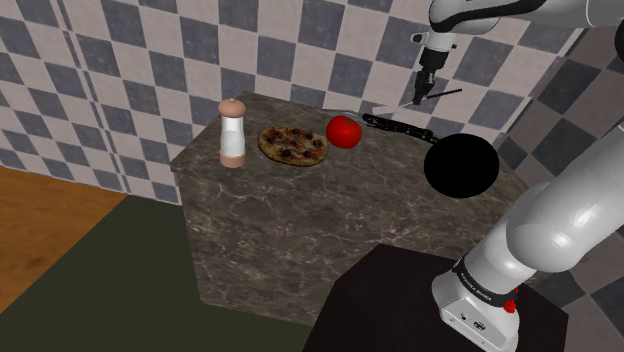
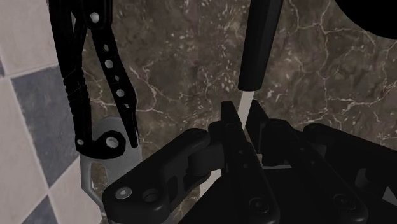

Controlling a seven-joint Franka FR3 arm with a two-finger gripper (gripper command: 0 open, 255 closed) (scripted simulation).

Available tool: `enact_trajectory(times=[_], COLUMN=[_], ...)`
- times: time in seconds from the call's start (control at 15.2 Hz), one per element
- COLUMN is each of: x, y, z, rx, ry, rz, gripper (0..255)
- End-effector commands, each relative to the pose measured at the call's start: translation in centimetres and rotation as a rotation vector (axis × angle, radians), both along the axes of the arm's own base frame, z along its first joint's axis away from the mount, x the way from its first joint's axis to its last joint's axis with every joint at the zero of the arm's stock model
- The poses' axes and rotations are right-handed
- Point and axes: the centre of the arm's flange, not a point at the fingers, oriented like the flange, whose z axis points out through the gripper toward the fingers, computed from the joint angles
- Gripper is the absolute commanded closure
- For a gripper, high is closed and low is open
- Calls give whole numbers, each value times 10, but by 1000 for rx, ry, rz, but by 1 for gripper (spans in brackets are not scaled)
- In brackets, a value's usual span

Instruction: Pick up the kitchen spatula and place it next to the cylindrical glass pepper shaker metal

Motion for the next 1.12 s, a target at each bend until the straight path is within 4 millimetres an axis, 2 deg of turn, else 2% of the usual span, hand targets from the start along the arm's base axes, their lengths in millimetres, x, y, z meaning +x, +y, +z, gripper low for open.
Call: enact_trajectory(times=[0.0,0.86,1.06], x=[0,0,5], y=[0,0,40], z=[11,78,78], rx=[0,0,0], ry=[0,0,0], rz=[0,0,0], gripper=[255,255,255])
